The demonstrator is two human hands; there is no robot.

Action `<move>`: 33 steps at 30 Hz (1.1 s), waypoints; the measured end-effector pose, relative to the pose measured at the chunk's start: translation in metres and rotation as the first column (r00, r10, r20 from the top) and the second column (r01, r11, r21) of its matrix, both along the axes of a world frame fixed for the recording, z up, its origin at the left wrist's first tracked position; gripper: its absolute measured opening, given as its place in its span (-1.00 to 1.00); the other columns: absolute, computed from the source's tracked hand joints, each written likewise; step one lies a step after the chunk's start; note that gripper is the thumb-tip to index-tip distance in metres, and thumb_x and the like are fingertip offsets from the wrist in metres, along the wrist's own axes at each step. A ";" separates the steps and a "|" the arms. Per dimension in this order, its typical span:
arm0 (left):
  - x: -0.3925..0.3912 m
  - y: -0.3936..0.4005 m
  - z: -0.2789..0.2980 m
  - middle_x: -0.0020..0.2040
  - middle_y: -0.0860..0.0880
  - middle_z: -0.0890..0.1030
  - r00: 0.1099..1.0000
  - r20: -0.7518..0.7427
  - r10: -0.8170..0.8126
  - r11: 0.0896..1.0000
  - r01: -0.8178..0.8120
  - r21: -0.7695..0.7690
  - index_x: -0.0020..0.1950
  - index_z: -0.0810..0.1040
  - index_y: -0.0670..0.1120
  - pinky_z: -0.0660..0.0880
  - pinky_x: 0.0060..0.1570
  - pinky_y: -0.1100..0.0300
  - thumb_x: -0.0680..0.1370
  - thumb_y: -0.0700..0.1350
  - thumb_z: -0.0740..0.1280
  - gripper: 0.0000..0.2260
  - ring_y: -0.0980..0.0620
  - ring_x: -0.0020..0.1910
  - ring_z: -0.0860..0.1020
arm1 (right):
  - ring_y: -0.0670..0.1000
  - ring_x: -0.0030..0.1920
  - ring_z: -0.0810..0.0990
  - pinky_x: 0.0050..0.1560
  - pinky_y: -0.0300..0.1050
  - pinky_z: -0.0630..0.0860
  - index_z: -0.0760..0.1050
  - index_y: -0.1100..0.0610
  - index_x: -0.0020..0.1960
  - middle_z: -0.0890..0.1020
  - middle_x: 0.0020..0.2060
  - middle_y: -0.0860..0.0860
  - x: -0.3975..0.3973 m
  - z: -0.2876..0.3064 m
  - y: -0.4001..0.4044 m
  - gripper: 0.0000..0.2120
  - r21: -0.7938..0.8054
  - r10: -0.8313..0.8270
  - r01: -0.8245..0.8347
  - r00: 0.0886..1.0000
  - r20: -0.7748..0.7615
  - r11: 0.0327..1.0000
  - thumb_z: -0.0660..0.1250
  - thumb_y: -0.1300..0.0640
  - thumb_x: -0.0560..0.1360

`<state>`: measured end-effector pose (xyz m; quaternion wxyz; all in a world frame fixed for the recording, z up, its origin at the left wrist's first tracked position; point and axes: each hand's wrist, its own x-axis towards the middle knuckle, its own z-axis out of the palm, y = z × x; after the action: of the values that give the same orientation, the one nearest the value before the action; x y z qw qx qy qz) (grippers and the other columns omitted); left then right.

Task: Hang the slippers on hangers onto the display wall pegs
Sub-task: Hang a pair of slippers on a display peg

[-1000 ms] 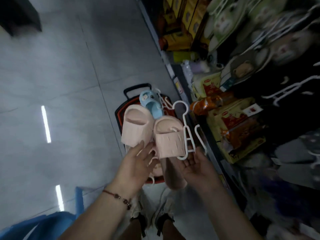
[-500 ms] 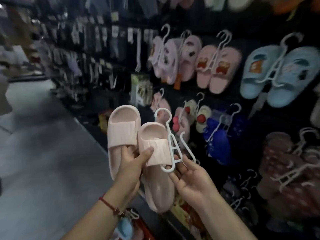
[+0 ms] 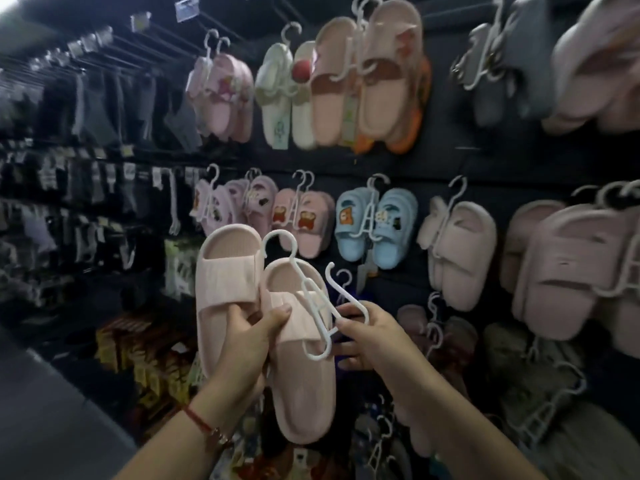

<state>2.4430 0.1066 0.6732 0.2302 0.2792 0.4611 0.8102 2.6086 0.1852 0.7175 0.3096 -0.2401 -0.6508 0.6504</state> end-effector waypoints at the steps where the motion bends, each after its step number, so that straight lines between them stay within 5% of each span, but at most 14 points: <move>1: 0.010 0.006 0.003 0.18 -0.16 0.67 1.000 0.006 -0.021 1.000 0.021 0.011 0.31 0.42 -0.11 0.61 0.09 -0.14 0.52 -0.24 0.45 -0.60 -0.14 0.13 0.67 | 0.06 -0.38 0.62 -0.39 -0.12 0.53 0.46 0.16 0.03 0.62 -0.31 0.09 0.009 0.003 0.004 -0.98 0.013 -0.007 0.007 1.000 0.004 1.000 0.27 0.24 0.63; 6: 0.051 0.027 0.015 0.09 -0.14 0.69 0.981 0.083 -0.173 0.984 0.168 0.066 0.27 0.46 -0.16 0.63 -0.24 0.10 0.55 -0.32 0.35 -0.70 -0.05 -0.04 0.71 | 0.08 -0.32 0.65 -0.26 -0.04 0.57 0.46 0.18 0.03 0.64 -0.35 0.06 0.048 0.009 0.012 -0.99 0.030 -0.093 0.094 0.995 -0.030 0.995 0.27 0.23 0.63; 12: 0.062 0.041 0.018 0.16 -0.18 0.67 0.975 0.078 -0.210 0.977 0.206 0.054 0.28 0.44 -0.14 0.63 -0.10 -0.03 0.52 -0.31 0.41 -0.64 -0.15 0.08 0.69 | 0.04 -0.27 0.66 -0.31 -0.13 0.53 0.48 0.27 0.07 0.66 -0.29 0.06 0.067 0.007 0.004 -0.87 0.143 -0.236 0.236 0.972 -0.016 0.961 0.32 0.20 0.61; 22: 0.044 0.040 0.029 0.18 -0.17 0.65 0.971 0.063 -0.231 0.973 0.228 0.046 0.31 0.42 -0.16 0.64 -0.07 -0.02 0.50 -0.30 0.46 -0.58 -0.12 0.08 0.68 | 0.04 -0.31 0.65 -0.29 -0.12 0.52 0.54 0.35 0.07 0.68 -0.25 0.17 0.069 0.005 -0.012 -0.80 0.094 -0.199 0.196 0.980 0.018 0.976 0.40 0.21 0.56; 29: 0.024 0.034 0.042 0.21 -0.16 0.63 0.970 0.090 -0.227 0.973 0.223 0.056 0.32 0.40 -0.15 0.65 0.02 -0.11 0.52 -0.27 0.45 -0.59 -0.13 0.11 0.66 | 0.02 -0.33 0.61 -0.28 -0.11 0.52 0.57 0.26 -0.02 0.66 -0.26 0.17 0.064 -0.004 -0.013 -0.91 0.067 -0.244 0.243 0.970 0.007 0.968 0.34 0.24 0.59; 33: 0.012 0.032 0.047 0.19 -0.14 0.63 0.970 0.113 -0.215 0.976 0.208 0.070 0.34 0.38 -0.16 0.66 -0.20 0.08 0.53 -0.25 0.45 -0.57 -0.07 0.06 0.67 | 0.03 -0.21 0.59 -0.13 -0.05 0.52 0.64 0.18 -0.09 0.61 -0.21 0.16 0.062 -0.011 -0.014 -0.88 -0.072 -0.237 0.234 0.971 -0.039 0.970 0.36 0.21 0.58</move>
<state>2.4554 0.1391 0.7201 0.3343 0.2842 0.3905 0.8093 2.6711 0.1712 0.7061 0.3918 -0.3105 -0.5881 0.6358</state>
